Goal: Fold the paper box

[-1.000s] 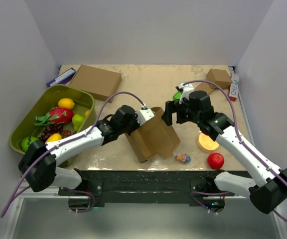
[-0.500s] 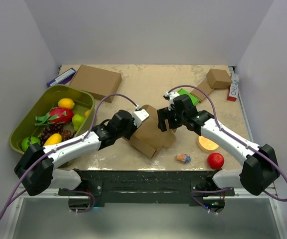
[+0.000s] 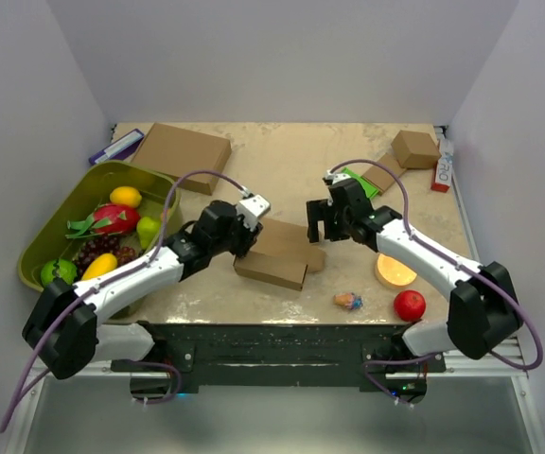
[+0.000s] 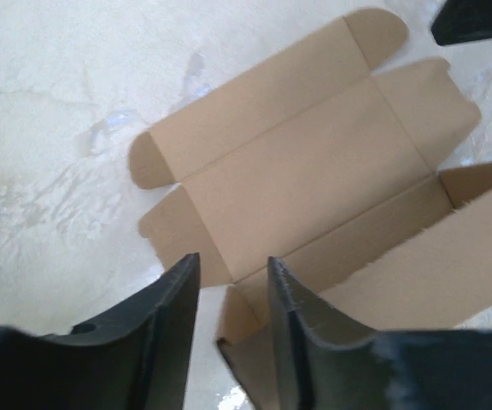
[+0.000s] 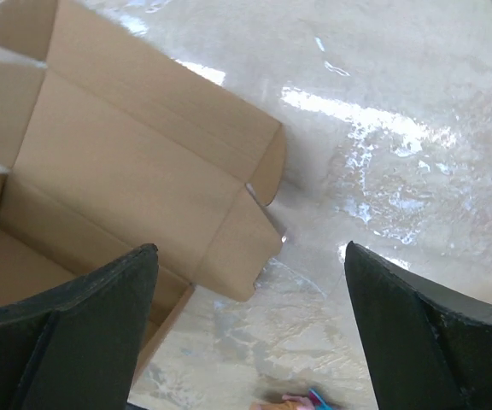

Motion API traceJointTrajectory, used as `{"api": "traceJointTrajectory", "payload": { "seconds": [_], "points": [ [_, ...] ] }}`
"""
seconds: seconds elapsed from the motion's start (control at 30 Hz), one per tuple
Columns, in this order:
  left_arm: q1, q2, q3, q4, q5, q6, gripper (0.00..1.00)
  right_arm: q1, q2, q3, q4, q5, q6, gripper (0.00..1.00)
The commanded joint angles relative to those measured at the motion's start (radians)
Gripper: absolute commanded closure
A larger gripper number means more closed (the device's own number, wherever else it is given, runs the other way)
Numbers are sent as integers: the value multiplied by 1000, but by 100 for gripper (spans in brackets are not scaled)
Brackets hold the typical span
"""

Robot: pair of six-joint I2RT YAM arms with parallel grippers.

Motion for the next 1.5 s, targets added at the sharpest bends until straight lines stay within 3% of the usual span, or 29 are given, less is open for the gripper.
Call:
{"api": "traceJointTrajectory", "payload": {
  "seconds": [0.0,0.1,0.2,0.6,0.63,0.73,1.07,1.23,1.47],
  "points": [
    [170,-62,35,104,160,-123,45,-39,62,-28,43,-29,131,9],
    [221,-37,81,100,223,-143,30,-55,132,-45,103,-67,180,12],
    [236,6,130,89,274,-168,21,-79,178,-54,183,-86,215,21],
    [322,56,104,144,395,-212,15,-87,323,-80,421,-138,178,67],
    [324,57,105,146,401,-214,15,-89,321,-84,471,-147,160,81],
    [338,59,102,146,412,-217,15,-89,288,-94,517,-193,132,100],
    [417,-27,47,218,500,-314,13,-87,-27,-172,574,-239,49,100],
    [416,-90,-26,239,411,-375,13,-89,-145,-232,651,-256,72,100],
    [387,-112,-155,307,285,-420,13,-87,-180,-232,617,-270,57,100]
  ]
}}
